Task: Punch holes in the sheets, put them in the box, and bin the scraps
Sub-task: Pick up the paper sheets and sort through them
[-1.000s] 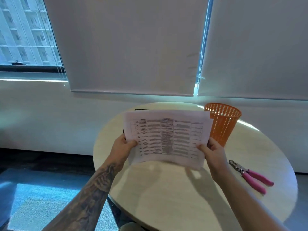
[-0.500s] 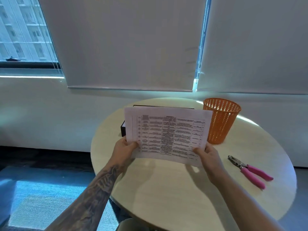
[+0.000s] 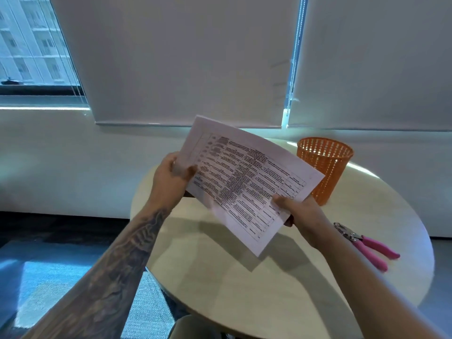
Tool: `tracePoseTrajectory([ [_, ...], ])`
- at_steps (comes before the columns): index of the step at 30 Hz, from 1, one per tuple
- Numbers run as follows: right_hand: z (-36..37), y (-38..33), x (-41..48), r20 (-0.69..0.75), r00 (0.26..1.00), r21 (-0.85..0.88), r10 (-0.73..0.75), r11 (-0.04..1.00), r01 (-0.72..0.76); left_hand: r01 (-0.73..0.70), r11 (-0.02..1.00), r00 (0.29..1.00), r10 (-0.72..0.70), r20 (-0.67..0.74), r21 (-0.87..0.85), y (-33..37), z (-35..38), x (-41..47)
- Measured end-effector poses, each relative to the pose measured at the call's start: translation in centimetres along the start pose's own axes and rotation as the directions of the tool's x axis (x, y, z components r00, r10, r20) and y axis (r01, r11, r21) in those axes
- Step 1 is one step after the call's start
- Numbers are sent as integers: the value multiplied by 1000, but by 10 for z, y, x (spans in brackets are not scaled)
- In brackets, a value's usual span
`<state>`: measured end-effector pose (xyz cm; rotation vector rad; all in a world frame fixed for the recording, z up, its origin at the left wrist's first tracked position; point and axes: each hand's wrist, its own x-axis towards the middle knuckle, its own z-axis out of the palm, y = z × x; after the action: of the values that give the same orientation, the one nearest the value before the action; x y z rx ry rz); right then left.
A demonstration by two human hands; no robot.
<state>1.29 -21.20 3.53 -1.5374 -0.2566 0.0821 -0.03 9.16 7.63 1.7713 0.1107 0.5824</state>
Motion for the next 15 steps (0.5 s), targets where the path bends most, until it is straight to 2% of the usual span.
tracePoseTrajectory([
  [3,4,5,-2,-37,999,63,-10,998,12,93,988,980,-113,-165,-126,-19,6,-15],
  [5,8,8,-4,-50,998,100,-24,995,29,160,961,962,-203,-184,-226,-30,17,-31],
  [7,14,12,-3,-76,997,144,-11,989,22,239,901,960,-275,-51,-362,-43,32,-46],
  [9,20,15,-2,-90,996,168,21,986,-5,373,773,925,-352,142,-512,-46,46,-60],
  [11,25,20,-2,-89,995,189,51,981,-33,480,700,877,-396,272,-528,-45,59,-69],
  [15,29,27,-5,-93,992,168,85,983,-69,545,651,838,-417,350,-528,-47,77,-77],
])
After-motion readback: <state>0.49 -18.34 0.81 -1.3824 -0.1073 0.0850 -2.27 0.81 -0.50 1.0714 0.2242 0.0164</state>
